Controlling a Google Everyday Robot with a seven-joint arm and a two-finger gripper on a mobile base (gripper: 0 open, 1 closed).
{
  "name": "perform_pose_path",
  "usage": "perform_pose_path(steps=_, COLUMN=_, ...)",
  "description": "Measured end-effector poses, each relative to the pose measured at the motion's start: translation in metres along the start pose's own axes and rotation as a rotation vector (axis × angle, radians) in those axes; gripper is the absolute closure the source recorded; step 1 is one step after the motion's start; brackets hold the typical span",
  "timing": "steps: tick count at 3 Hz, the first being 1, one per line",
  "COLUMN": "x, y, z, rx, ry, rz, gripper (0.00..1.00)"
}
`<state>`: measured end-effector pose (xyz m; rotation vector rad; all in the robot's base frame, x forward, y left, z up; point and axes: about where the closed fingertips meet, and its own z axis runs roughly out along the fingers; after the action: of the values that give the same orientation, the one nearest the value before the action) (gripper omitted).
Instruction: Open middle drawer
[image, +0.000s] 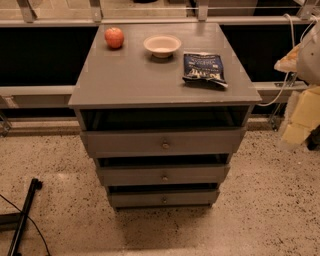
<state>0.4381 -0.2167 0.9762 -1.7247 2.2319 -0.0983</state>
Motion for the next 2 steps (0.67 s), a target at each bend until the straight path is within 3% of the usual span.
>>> perform_pose_path(steps=1, x=-0.001, y=0.001, z=0.002, rx=-0.001, ry=-0.004, rz=-0.002, gripper=0.00)
perform_pose_path(steps=2, x=-0.012, y=0.014, z=0.040, rx=-0.024, ry=-0.095, rz=-0.052, gripper=0.00)
